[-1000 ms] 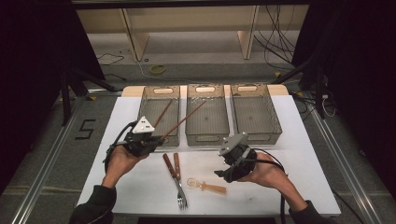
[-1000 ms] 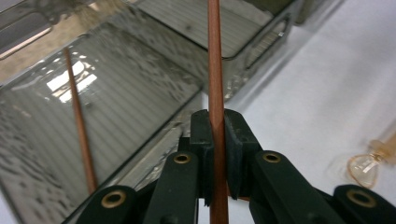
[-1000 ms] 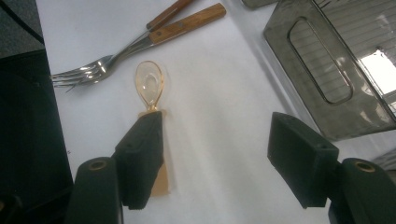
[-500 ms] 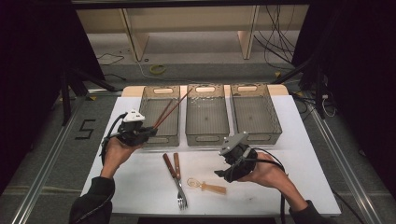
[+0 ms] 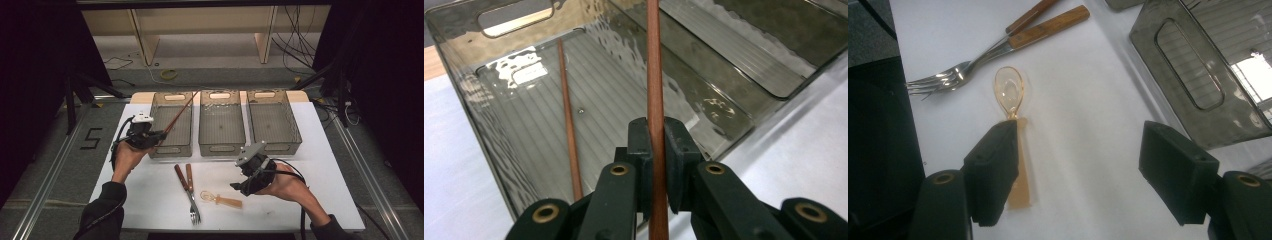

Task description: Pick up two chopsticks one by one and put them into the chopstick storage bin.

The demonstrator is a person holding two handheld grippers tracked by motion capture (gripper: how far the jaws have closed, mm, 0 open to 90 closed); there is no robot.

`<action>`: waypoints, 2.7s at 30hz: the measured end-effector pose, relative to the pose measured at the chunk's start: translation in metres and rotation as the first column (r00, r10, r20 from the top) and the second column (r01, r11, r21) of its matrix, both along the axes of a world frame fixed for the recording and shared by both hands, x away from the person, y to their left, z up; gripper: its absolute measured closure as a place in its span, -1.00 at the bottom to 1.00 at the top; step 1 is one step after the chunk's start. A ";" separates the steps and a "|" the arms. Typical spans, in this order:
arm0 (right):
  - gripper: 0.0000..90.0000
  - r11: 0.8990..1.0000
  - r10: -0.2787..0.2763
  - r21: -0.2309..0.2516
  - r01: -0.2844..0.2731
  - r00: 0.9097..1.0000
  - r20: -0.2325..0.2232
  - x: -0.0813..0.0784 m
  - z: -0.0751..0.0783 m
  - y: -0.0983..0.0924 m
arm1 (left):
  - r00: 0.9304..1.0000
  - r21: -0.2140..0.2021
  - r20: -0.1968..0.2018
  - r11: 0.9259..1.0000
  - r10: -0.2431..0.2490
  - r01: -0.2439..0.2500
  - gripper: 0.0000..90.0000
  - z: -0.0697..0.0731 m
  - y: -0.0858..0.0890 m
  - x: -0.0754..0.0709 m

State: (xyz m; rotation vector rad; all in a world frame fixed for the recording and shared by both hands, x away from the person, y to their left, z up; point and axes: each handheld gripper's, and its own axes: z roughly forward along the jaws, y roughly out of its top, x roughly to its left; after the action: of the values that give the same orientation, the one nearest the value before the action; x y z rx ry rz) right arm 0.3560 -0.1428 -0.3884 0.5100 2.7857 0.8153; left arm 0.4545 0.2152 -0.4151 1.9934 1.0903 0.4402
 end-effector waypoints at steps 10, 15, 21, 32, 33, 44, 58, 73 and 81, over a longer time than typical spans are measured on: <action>-0.27 1.000 0.005 -0.006 -0.005 1.000 -0.005 0.000 -0.001 0.001 | 0.999 -0.024 -0.018 0.999 0.046 -0.047 0.84 -0.005 0.008 0.010; -0.27 1.000 0.007 -0.011 -0.007 1.000 -0.006 0.000 -0.001 0.001 | 0.998 -0.028 -0.018 0.998 0.060 -0.061 0.84 -0.008 0.011 0.014; -0.27 1.000 0.010 -0.012 -0.010 1.000 -0.007 0.000 -0.002 0.001 | 0.997 -0.026 -0.027 0.997 0.076 -0.076 0.84 -0.012 0.015 0.017; -0.26 1.000 0.017 -0.017 -0.018 1.000 -0.018 0.001 -0.005 0.002 | 0.995 -0.006 -0.038 0.996 0.091 -0.092 0.83 -0.020 0.015 0.024; -0.26 1.000 0.014 -0.018 -0.015 1.000 -0.018 0.001 -0.005 0.002 | 0.995 -0.004 -0.037 0.996 0.094 -0.094 0.83 -0.020 0.015 0.024; -0.26 1.000 0.021 -0.016 -0.022 1.000 -0.022 0.000 -0.004 0.001 | 0.989 -0.002 -0.052 0.991 0.137 -0.137 0.53 -0.024 0.015 0.027; -0.26 1.000 0.010 -0.014 -0.010 1.000 -0.014 -0.001 -0.002 0.000 | 0.997 -0.057 -0.041 0.996 0.061 -0.063 -0.16 -0.006 0.007 0.012; -0.26 1.000 0.012 -0.025 -0.012 1.000 -0.012 -0.001 -0.004 0.002 | 0.997 -0.100 0.032 0.992 -0.076 0.079 -0.46 0.007 -0.015 -0.017; -0.26 0.999 0.019 -0.035 -0.020 0.999 -0.027 -0.002 -0.008 0.006 | 0.991 -0.126 0.048 0.984 -0.122 0.127 -0.49 0.009 -0.024 -0.034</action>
State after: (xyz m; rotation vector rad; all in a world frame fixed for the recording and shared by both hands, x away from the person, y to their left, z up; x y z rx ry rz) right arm 0.3538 -0.1371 -0.3967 0.4925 2.8284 0.7675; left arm 0.4202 0.1908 -0.4066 1.9181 0.9388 0.3343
